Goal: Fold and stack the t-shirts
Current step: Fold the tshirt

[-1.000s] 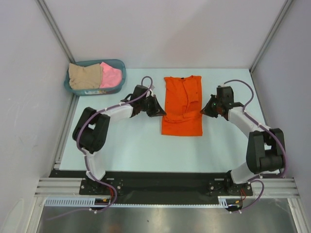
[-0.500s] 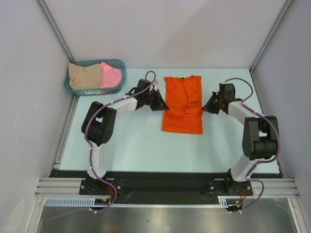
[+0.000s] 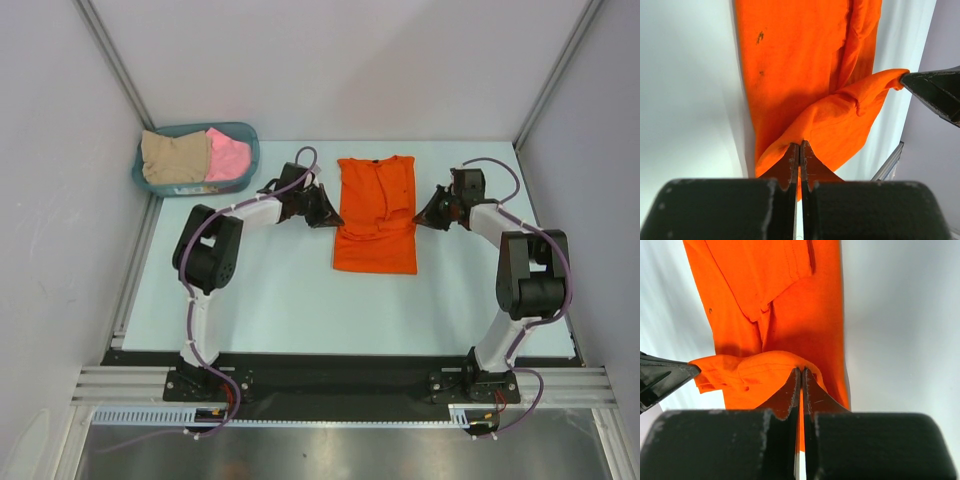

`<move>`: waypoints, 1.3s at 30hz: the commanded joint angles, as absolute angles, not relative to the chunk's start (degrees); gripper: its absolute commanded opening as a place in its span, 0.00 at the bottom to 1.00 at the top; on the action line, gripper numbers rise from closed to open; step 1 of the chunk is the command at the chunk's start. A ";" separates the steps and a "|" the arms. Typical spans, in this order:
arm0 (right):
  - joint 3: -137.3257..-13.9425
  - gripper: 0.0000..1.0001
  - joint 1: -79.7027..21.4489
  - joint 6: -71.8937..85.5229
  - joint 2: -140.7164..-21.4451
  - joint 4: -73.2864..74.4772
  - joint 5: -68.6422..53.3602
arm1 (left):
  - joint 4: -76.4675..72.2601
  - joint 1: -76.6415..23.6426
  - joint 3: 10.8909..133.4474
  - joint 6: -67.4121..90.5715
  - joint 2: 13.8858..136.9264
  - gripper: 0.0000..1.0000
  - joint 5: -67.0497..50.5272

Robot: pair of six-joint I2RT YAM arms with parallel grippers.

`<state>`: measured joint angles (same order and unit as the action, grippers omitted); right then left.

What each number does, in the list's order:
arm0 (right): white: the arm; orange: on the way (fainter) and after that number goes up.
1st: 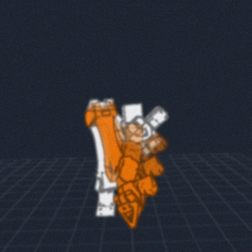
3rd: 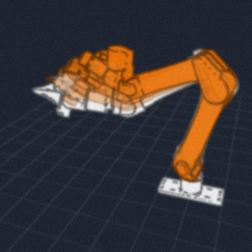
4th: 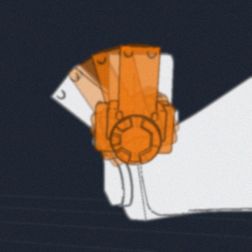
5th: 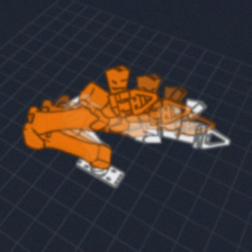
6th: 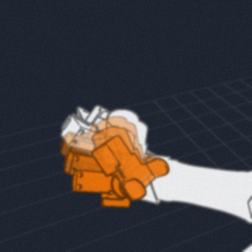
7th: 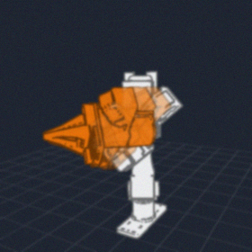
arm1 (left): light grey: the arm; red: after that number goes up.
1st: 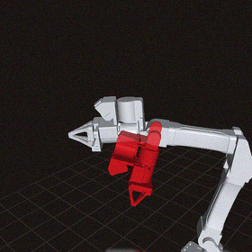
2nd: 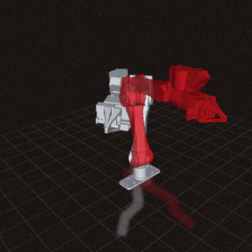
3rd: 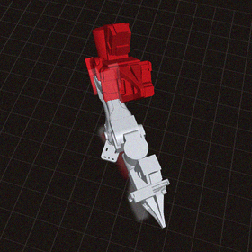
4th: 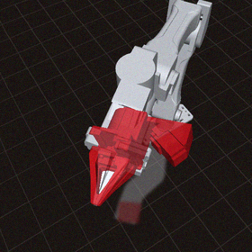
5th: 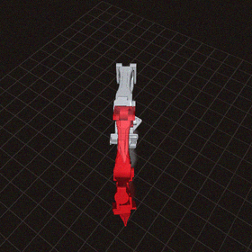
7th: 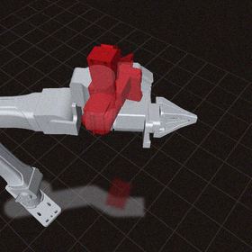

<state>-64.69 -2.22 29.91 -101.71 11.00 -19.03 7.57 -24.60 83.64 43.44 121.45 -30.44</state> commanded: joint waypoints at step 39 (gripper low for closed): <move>-64.85 0.48 -26.27 24.43 -96.30 18.63 5.09 | 10.64 -31.63 57.76 35.51 88.43 0.40 -15.65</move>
<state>-64.29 -24.71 23.53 -91.98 19.40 -0.19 13.21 -29.56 62.30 35.09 93.84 -16.23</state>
